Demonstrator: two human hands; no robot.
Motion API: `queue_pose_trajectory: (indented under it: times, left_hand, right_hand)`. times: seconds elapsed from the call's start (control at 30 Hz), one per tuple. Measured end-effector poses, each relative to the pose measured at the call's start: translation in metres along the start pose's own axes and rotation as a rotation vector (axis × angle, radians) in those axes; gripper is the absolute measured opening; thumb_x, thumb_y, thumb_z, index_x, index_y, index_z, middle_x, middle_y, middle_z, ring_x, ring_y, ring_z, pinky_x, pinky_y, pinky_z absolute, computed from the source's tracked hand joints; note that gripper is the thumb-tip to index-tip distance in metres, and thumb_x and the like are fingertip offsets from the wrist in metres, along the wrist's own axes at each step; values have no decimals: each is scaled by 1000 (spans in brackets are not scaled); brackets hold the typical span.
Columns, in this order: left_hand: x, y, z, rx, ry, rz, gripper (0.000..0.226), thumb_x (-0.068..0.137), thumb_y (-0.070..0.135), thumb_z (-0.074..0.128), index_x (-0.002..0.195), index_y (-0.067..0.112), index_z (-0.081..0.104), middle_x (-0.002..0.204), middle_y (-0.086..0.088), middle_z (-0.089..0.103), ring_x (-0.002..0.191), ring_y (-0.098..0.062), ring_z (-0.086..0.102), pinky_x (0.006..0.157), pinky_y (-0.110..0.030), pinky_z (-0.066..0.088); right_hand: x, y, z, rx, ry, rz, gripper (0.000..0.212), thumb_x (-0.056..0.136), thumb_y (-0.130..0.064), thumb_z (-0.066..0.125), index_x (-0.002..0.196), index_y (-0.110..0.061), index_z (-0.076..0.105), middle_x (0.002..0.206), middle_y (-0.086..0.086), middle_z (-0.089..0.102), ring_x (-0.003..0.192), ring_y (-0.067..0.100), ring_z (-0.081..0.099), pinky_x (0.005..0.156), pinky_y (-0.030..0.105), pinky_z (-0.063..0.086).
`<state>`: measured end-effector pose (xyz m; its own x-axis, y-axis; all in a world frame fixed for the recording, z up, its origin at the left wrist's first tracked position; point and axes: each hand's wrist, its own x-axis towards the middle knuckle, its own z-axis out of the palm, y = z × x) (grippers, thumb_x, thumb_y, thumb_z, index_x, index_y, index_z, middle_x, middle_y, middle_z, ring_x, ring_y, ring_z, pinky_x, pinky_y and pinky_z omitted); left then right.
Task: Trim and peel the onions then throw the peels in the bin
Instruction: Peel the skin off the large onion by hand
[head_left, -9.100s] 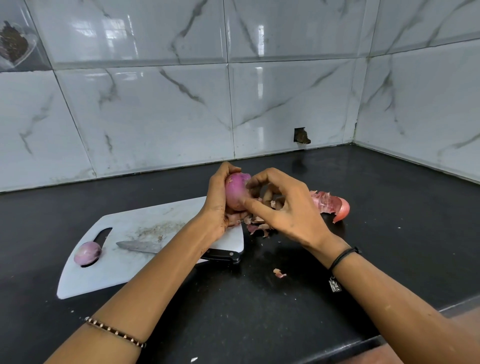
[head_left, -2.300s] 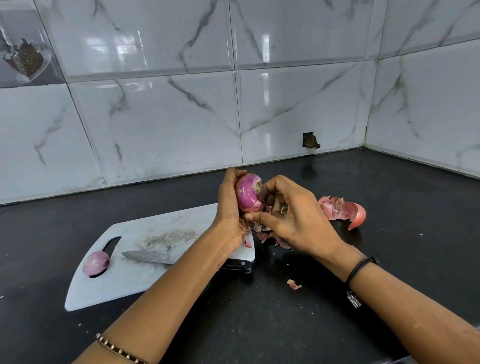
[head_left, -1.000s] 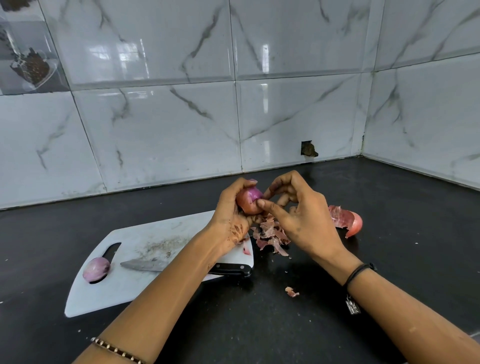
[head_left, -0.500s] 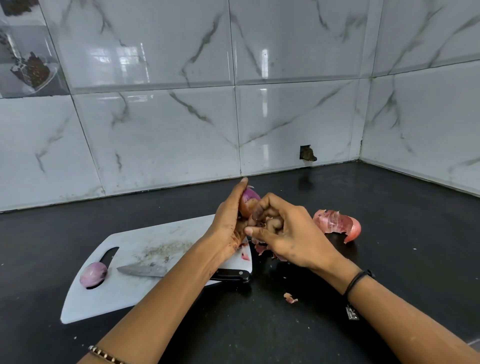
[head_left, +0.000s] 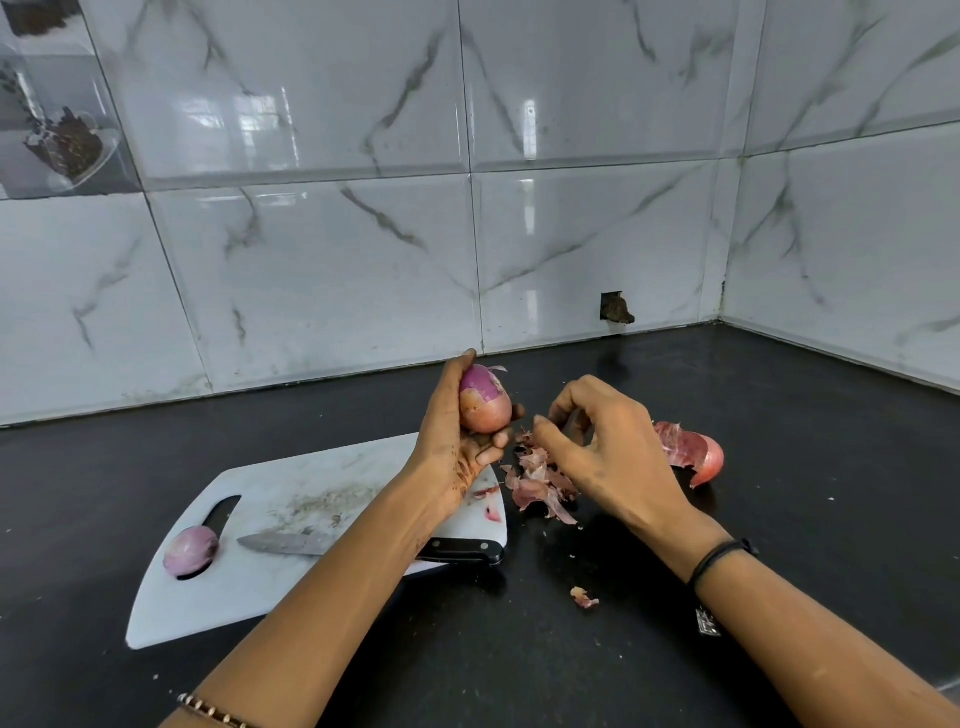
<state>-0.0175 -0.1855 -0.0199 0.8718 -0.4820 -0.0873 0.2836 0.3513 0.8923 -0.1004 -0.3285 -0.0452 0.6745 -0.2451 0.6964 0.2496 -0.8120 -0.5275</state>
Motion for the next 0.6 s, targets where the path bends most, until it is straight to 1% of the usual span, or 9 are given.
queue_pose_trajectory:
  times: [0.03, 0.13, 0.2, 0.27, 0.3, 0.37, 0.43, 0.5, 0.6]
  left_hand:
    - [0, 0, 0, 5, -10, 2, 48, 93, 52, 62, 112, 9, 61, 80, -18, 69, 41, -16, 49, 31, -18, 38]
    - [1, -3, 0, 15, -35, 10, 45, 94, 52, 60, 109, 10, 62, 78, -17, 69, 40, -16, 46, 30, -17, 32]
    - [2, -3, 0, 15, -49, 1, 47, 95, 54, 57, 103, 8, 62, 74, -17, 68, 37, -14, 44, 30, -17, 28]
    - [1, -4, -1, 17, -75, -23, 54, 95, 56, 54, 94, 3, 63, 74, -17, 66, 33, -13, 41, 28, -15, 26]
    - [0, -5, -1, 23, -86, -29, 57, 95, 57, 53, 88, 2, 64, 73, -17, 65, 32, -12, 40, 27, -15, 25]
    - [-2, -5, 0, 42, -85, -26, 57, 96, 57, 52, 83, 3, 65, 71, -16, 64, 31, -11, 39, 28, -15, 23]
    - [-4, -5, 2, 57, -81, -13, 50, 97, 55, 52, 90, 7, 64, 66, -12, 64, 33, -12, 40, 29, -16, 24]
    - [-5, -5, 4, 62, -82, -16, 45, 97, 54, 54, 99, 10, 64, 63, -9, 63, 37, -12, 43, 30, -17, 28]
    - [-3, -6, 7, -10, -88, -59, 46, 96, 52, 58, 108, 8, 65, 69, -8, 60, 43, -12, 49, 34, -20, 41]
  right_hand:
    - [1, 2, 1, -11, -2, -12, 19, 89, -25, 72, 76, -20, 59, 78, -8, 57, 67, 10, 56, 63, 30, 47]
    - [3, 4, 3, -1, -21, -24, 14, 93, -17, 71, 84, -13, 61, 79, -2, 60, 71, 11, 55, 61, 20, 44]
    - [3, 4, 3, 66, -26, -4, 12, 96, -16, 69, 88, -10, 62, 74, 5, 62, 71, 16, 54, 60, 18, 43]
    - [3, 3, 1, 143, -15, 13, 12, 97, -17, 68, 91, -8, 63, 70, 12, 64, 68, 19, 54, 58, 21, 45]
    - [2, 2, 0, 172, -9, 18, 12, 97, -18, 68, 92, -8, 64, 70, 10, 65, 66, 19, 56, 59, 23, 46]
    - [2, -1, -1, 200, -5, 7, 11, 99, -20, 66, 99, -9, 67, 74, -1, 70, 70, 10, 63, 64, 23, 52]
    - [1, -3, 0, 196, -7, -35, 12, 101, -21, 63, 105, -12, 69, 82, -8, 71, 78, 6, 67, 71, 25, 54]
    - [1, -6, 1, 187, -12, -86, 12, 100, -26, 65, 104, -16, 69, 85, -8, 71, 77, 12, 66, 69, 27, 53]
    - [1, -8, 0, 170, -19, -144, 23, 88, -35, 78, 101, -19, 67, 93, -12, 66, 74, 14, 63, 65, 19, 50]
